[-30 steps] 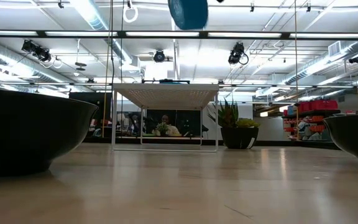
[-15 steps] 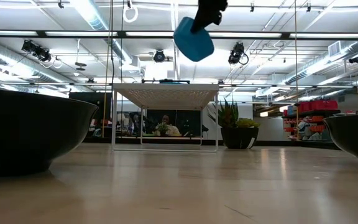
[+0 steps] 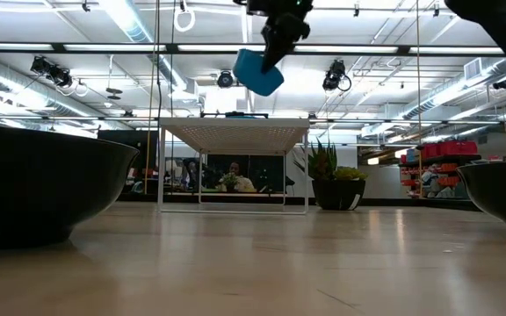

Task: Pick & Place Mini bowls
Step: Stack the blue bowl on top of the blue bowl on the shelf

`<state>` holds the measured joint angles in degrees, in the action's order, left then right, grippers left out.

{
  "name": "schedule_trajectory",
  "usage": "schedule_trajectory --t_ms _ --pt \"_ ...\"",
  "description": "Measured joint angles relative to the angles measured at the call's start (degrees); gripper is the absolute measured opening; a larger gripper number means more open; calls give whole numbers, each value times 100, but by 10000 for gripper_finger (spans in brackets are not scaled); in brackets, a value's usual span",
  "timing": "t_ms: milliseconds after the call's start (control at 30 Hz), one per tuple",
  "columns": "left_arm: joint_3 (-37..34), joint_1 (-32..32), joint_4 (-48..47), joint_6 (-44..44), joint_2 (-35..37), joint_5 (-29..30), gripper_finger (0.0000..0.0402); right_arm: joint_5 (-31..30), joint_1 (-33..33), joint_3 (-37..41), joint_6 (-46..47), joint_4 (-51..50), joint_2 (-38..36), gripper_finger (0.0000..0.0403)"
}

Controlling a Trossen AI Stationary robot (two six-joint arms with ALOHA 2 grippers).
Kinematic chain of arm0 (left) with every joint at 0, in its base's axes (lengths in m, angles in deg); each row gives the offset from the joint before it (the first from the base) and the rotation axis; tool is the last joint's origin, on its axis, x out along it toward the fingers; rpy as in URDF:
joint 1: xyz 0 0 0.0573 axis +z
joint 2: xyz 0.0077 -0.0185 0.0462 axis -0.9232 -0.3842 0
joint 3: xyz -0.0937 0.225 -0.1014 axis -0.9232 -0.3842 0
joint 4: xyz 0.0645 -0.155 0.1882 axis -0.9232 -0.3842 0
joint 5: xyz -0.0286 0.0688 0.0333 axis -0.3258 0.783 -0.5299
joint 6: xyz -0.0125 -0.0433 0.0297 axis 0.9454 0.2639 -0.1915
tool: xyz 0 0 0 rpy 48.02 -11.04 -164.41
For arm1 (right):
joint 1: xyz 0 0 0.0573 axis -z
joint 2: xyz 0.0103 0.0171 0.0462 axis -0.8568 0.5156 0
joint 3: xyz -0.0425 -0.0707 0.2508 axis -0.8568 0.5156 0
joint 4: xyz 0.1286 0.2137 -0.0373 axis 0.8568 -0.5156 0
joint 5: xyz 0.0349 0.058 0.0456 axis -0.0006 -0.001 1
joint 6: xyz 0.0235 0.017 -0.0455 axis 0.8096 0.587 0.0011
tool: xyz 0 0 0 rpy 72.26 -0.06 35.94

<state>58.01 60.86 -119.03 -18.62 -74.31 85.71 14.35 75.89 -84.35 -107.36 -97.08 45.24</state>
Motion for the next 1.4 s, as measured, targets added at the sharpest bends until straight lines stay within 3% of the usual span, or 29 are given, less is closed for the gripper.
schedule_trajectory --t_ms 533,1233,1400 --pt "-2 0 -306 -9 -2 173 398 -329 288 2 -3446 699 455 0" --pt "-2 0 -482 -7 -2 47 398 -229 611 23 -4144 547 978 0" --pt "-2 0 -476 -2 -2 -151 398 -223 586 33 -3744 687 1027 15"
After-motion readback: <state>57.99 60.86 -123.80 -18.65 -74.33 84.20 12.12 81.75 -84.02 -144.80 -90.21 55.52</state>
